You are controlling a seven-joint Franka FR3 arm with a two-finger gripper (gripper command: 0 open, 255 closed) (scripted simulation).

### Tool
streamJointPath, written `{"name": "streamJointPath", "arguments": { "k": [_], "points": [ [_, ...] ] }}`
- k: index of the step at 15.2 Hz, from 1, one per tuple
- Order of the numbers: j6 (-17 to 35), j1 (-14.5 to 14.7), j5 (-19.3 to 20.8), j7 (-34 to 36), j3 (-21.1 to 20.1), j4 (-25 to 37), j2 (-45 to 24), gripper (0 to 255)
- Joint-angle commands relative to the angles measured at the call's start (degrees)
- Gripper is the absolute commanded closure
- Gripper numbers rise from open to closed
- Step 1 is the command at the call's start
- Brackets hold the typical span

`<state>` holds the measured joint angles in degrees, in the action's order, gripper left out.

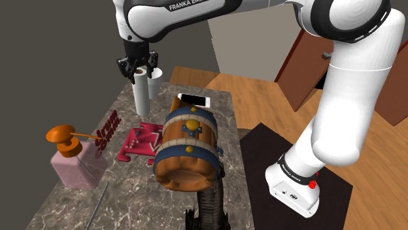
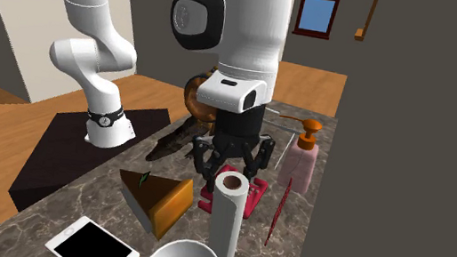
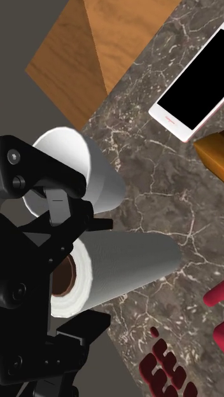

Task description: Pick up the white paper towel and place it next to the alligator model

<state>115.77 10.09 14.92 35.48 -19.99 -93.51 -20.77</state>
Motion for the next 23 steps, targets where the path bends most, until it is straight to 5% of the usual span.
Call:
{"name": "streamJointPath", "arguments": {
  "k": [1,6,23],
  "points": [
    [0.0,0.0,0.0,0.0,0.0,0.0,0.0,255],
    [0.0,0.0,0.0,0.0,0.0,0.0,0.0,255],
    [-12.2,0.5,-1.4,-2.1,-0.6,10.7,1.7,255]
  ]
}}
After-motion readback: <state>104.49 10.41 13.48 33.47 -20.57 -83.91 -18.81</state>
